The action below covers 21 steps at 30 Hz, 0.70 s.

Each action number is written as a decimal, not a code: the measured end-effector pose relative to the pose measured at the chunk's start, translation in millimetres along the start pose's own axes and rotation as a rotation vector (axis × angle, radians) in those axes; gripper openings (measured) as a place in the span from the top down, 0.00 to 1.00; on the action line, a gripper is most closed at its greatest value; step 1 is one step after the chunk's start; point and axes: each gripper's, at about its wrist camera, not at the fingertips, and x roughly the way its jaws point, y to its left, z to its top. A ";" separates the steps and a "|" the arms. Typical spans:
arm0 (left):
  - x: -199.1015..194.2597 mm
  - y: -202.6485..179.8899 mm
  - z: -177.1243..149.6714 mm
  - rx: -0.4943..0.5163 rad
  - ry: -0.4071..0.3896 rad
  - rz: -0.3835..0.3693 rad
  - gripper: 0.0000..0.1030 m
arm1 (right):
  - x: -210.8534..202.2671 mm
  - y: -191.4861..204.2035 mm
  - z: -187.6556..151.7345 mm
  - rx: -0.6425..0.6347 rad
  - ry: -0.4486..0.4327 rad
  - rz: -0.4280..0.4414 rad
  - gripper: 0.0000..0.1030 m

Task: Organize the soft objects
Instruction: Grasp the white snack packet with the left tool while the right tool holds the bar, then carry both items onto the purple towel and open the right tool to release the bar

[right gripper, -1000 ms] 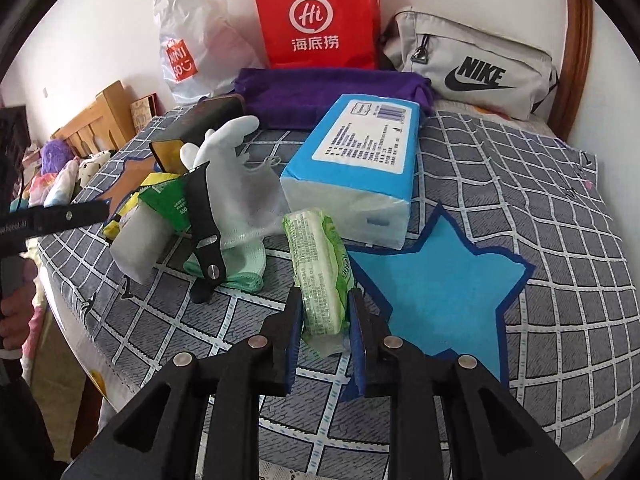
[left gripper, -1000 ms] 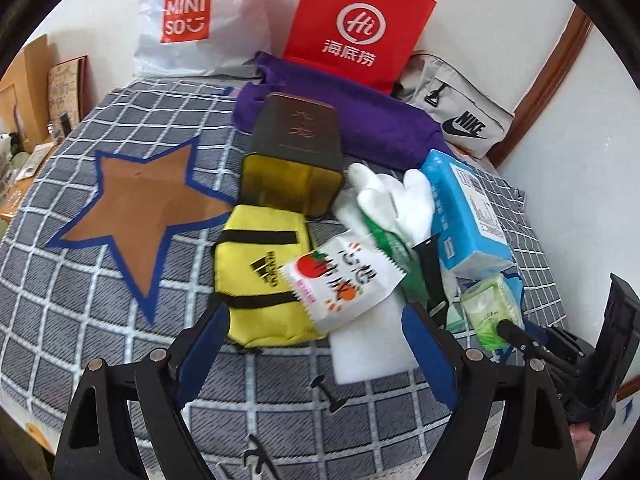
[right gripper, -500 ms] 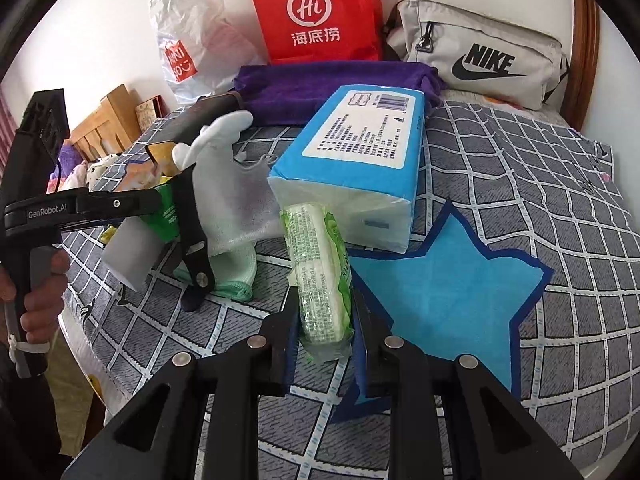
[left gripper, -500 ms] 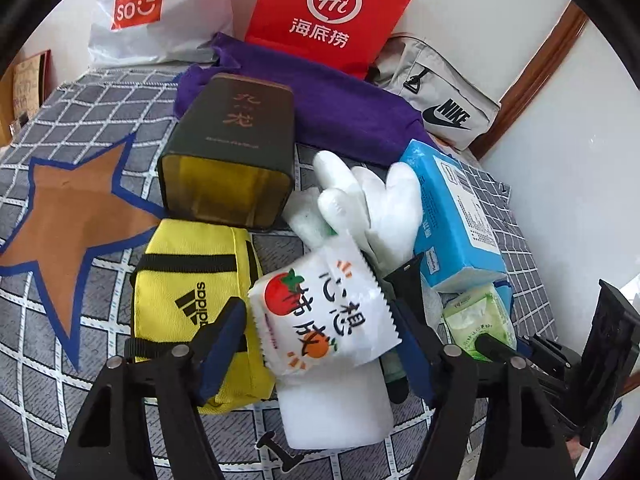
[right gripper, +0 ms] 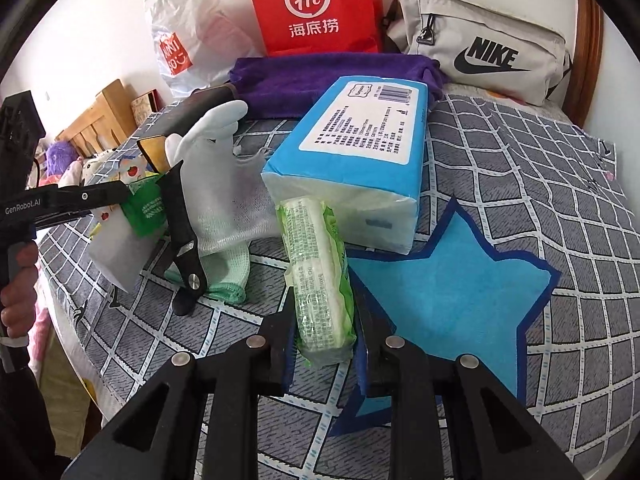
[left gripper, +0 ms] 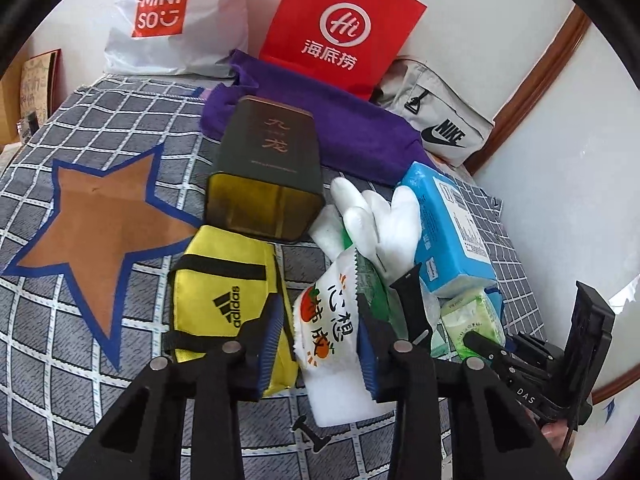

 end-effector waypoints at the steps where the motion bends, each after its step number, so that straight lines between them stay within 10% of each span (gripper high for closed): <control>1: -1.7 2.0 0.0 -0.001 -0.002 0.002 0.72 | -0.3 0.8 -0.2 -0.003 0.002 -0.002 0.77; 21: 16.7 3.3 -5.0 0.014 0.006 0.057 0.95 | 0.0 4.0 -0.8 -0.011 0.013 -0.030 0.78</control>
